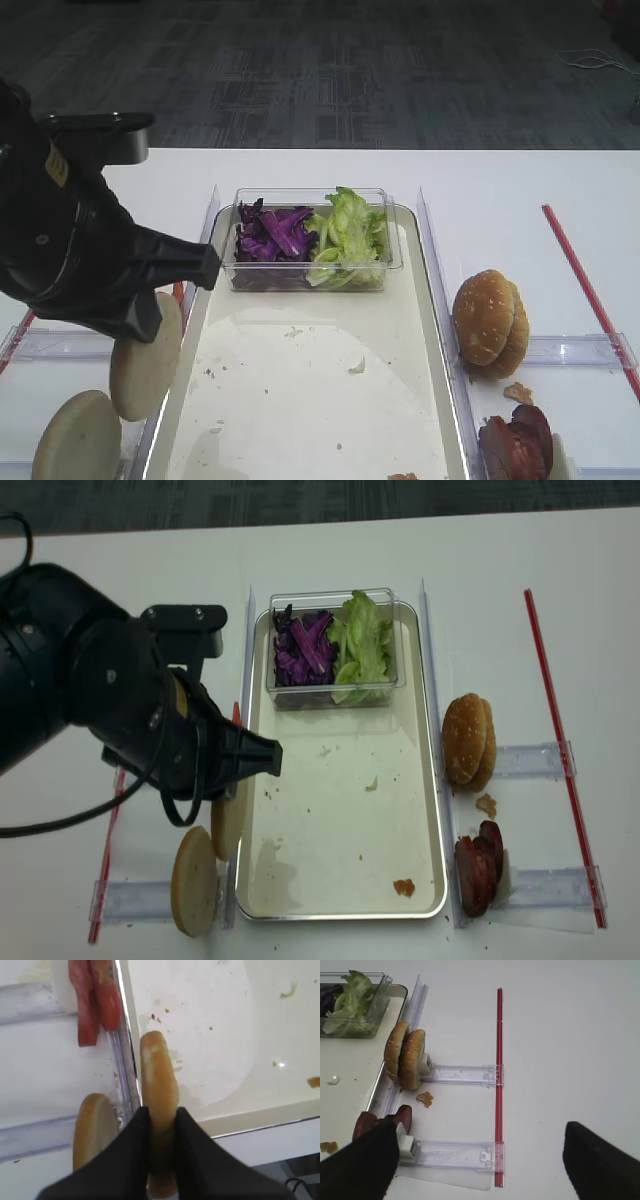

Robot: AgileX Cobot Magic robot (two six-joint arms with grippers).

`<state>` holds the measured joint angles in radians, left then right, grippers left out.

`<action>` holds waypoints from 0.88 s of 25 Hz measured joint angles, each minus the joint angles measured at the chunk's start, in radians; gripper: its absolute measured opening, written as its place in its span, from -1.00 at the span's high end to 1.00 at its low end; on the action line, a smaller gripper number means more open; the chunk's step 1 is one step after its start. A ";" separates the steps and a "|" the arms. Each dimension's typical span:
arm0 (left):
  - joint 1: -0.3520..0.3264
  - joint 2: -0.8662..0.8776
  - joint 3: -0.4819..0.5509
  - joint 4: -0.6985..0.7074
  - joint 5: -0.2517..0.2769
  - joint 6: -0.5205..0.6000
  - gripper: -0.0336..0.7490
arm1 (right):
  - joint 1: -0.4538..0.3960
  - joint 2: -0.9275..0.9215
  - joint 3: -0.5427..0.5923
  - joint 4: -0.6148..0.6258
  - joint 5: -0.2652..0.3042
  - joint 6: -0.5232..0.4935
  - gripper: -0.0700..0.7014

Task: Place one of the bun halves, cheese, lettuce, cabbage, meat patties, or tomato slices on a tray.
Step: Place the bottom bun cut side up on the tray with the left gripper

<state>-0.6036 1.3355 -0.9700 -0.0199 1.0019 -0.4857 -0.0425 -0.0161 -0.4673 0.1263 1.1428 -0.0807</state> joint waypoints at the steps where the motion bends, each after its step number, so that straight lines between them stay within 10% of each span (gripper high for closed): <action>1: 0.008 0.000 0.000 -0.016 -0.017 0.016 0.67 | 0.000 0.000 0.000 0.000 0.000 0.000 -0.98; 22: 0.163 0.000 0.011 -0.593 -0.154 0.496 0.67 | 0.000 0.000 0.000 0.000 0.000 0.000 -0.98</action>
<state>-0.4402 1.3355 -0.9594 -0.6130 0.8483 0.0104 -0.0425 -0.0161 -0.4673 0.1263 1.1428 -0.0807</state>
